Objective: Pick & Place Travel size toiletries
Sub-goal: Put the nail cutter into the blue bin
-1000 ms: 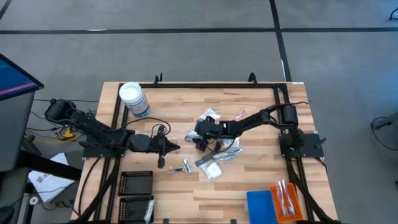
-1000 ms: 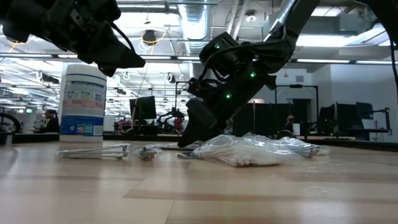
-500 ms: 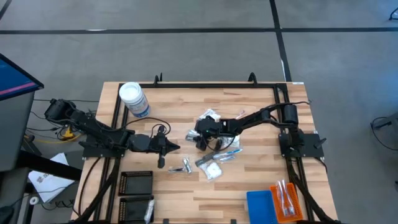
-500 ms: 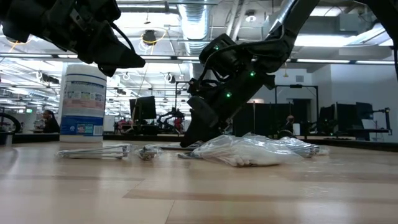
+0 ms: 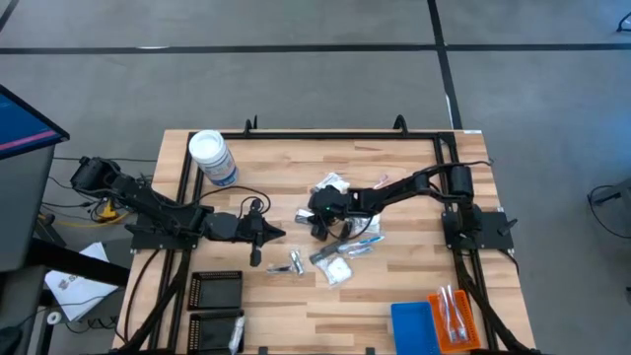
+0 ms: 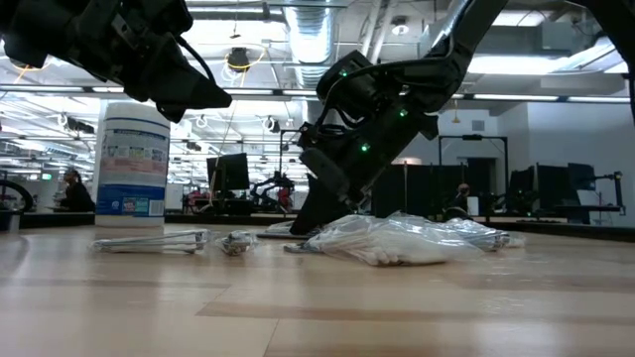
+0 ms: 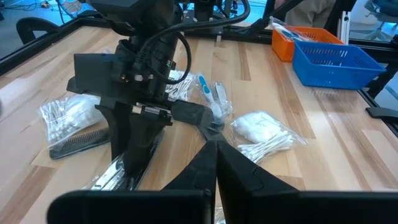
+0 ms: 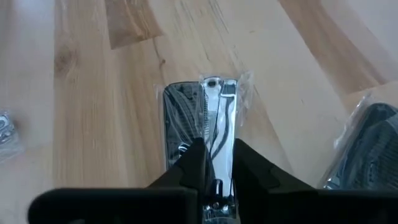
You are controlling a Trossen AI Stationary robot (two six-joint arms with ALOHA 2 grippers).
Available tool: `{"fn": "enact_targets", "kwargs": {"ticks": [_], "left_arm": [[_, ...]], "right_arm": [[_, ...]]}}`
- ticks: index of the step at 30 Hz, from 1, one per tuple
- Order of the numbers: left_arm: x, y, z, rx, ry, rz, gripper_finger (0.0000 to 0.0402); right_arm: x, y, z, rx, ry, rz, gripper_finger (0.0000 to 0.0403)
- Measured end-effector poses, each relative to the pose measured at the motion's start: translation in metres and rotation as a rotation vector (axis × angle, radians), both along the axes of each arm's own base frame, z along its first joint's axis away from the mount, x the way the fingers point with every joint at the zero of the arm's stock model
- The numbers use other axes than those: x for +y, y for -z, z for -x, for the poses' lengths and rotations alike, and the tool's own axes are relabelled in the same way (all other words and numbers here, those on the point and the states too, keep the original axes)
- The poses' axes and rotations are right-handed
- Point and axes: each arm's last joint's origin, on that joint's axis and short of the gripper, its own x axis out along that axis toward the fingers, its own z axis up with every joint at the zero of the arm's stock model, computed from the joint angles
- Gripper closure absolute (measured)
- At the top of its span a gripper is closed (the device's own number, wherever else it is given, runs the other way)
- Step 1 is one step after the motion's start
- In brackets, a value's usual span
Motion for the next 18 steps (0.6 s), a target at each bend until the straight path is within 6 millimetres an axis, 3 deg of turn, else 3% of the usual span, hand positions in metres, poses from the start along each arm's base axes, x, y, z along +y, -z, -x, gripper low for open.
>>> {"fn": "enact_targets", "kwargs": {"ticks": [11, 18], "left_arm": [[0.0, 0.003, 0.001, 0.008, 0.0, -0.002, 0.0399], [0.001, 0.006, 0.003, 0.008, -0.006, 0.009, 0.0399]], "right_arm": [[0.019, -0.013, -0.014, 0.017, -0.056, 0.013, 0.0358], [0.021, -0.032, -0.004, 0.046, -0.039, 0.043, 0.0358]]}}
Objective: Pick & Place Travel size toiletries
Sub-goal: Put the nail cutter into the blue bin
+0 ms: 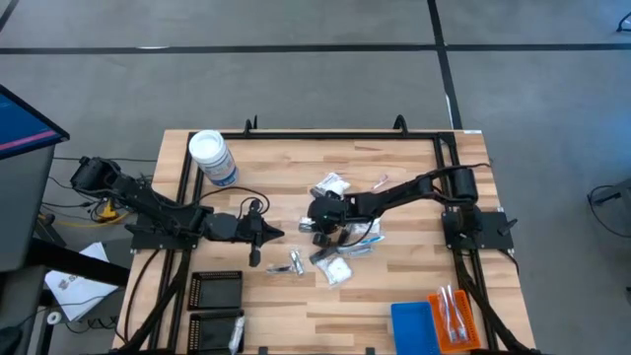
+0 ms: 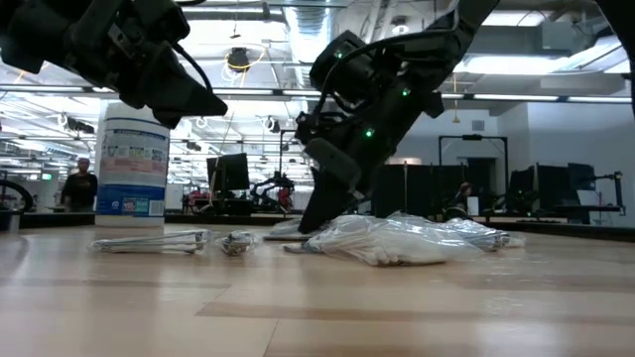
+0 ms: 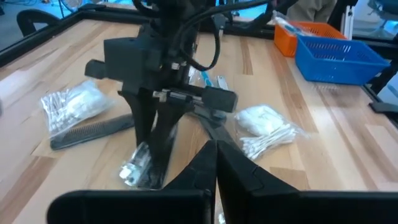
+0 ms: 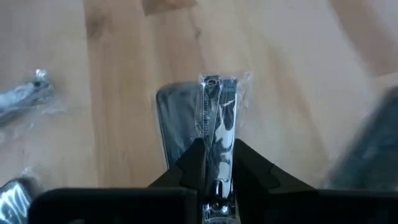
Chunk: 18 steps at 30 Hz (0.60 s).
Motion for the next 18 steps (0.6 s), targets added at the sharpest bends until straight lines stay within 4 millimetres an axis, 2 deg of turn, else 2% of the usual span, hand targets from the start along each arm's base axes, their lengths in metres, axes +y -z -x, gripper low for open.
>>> {"fn": "enact_targets", "kwargs": {"ticks": [6, 12, 18], "left_arm": [[0.0, -0.001, 0.0, -0.008, -0.002, 0.006, 0.0399], [-0.001, -0.001, 0.0, -0.011, -0.003, 0.019, 0.0399], [-0.004, -0.001, 0.001, -0.012, 0.004, 0.032, 0.0399]], "right_arm": [[0.011, -0.037, 0.007, -0.056, 0.032, 0.071, 0.0358], [0.03, -0.07, 0.019, -0.11, 0.033, 0.028, 0.0358], [0.067, -0.115, 0.061, -0.065, 0.051, -0.077, 0.0358]]}}
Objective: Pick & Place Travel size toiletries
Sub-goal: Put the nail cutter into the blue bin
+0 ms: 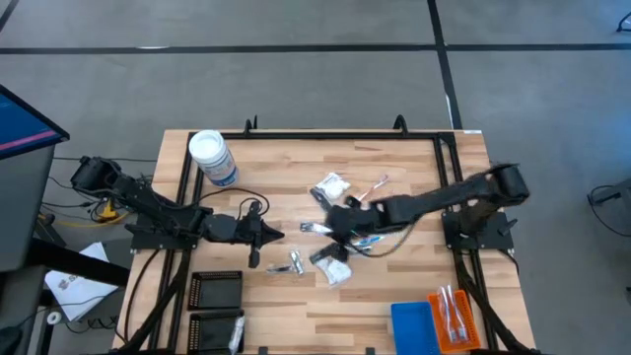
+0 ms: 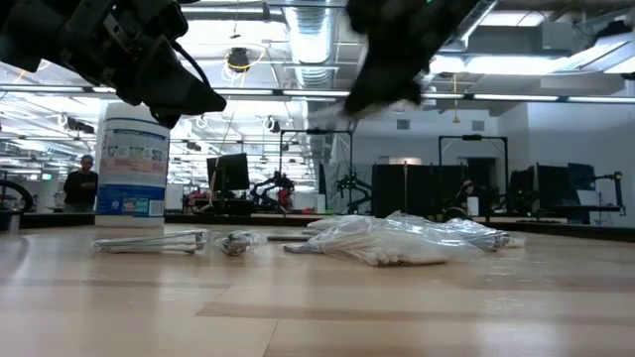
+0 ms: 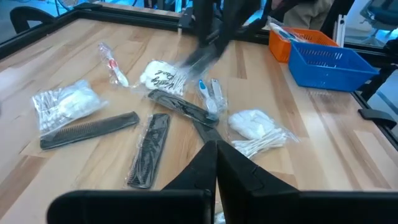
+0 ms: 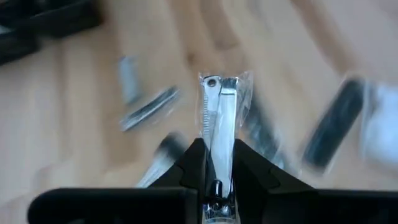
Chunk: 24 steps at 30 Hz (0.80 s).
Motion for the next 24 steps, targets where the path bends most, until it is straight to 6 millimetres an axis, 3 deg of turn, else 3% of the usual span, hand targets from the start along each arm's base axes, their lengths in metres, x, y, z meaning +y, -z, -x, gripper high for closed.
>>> {"fn": "enact_targets", "kwargs": {"ticks": [7, 13, 19, 24], "left_arm": [[0.0, -0.001, 0.0, -0.005, 0.006, 0.004, 0.0399], [0.0, -0.002, -0.001, -0.015, 0.006, 0.008, 0.0399], [0.0, -0.003, -0.001, -0.027, 0.01, 0.0, 0.0399], [-0.001, -0.004, -0.001, -0.033, 0.016, -0.017, 0.0399]], "right_arm": [[0.053, -0.04, 0.072, 0.088, 0.117, -0.217, 0.0358], [0.12, -0.048, 0.135, 0.134, 0.256, -0.454, 0.0358], [0.176, -0.022, 0.184, 0.219, 0.467, -0.568, 0.0358], [0.205, 0.013, 0.2, 0.254, 0.58, -0.535, 0.0358]]}}
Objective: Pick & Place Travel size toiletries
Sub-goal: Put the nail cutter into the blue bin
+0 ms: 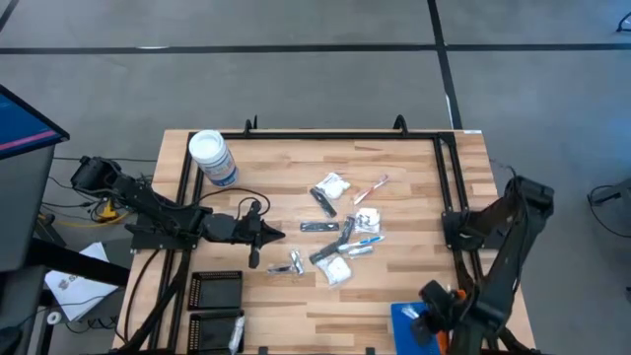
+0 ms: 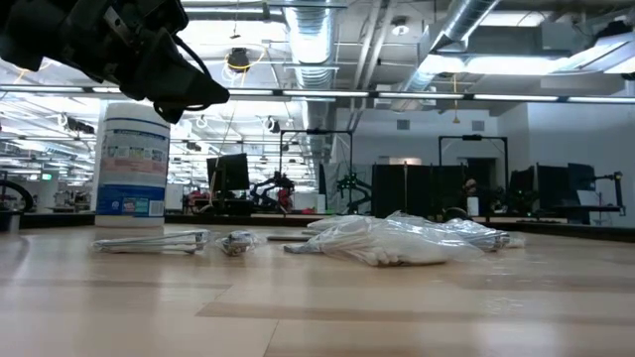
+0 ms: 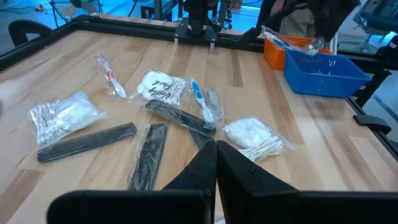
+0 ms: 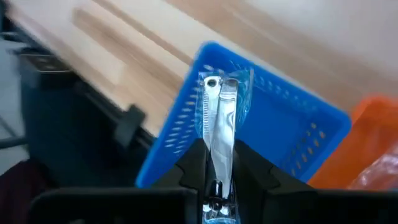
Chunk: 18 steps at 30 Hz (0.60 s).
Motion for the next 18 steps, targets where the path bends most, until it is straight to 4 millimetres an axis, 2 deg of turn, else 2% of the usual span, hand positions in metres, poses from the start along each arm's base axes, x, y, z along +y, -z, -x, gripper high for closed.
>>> {"fn": "enact_targets", "kwargs": {"ticks": [4, 8, 14, 18], "left_arm": [[0.0, -0.001, 0.0, -0.003, 0.011, -0.037, 0.0399], [0.001, -0.001, 0.0, -0.005, 0.024, -0.088, 0.0399], [0.006, -0.003, -0.003, -0.019, 0.008, -0.125, 0.0399], [0.006, -0.003, -0.003, -0.022, 0.015, -0.136, 0.0399]], "right_arm": [[0.017, 0.02, 0.007, 0.026, 0.066, -0.013, 0.0358], [0.027, 0.029, -0.001, 0.032, 0.078, -0.081, 0.0358], [0.019, 0.036, -0.026, 0.05, 0.142, -0.08, 0.0357], [0.013, 0.038, -0.03, 0.149, 0.149, -0.094, 0.0347]]}}
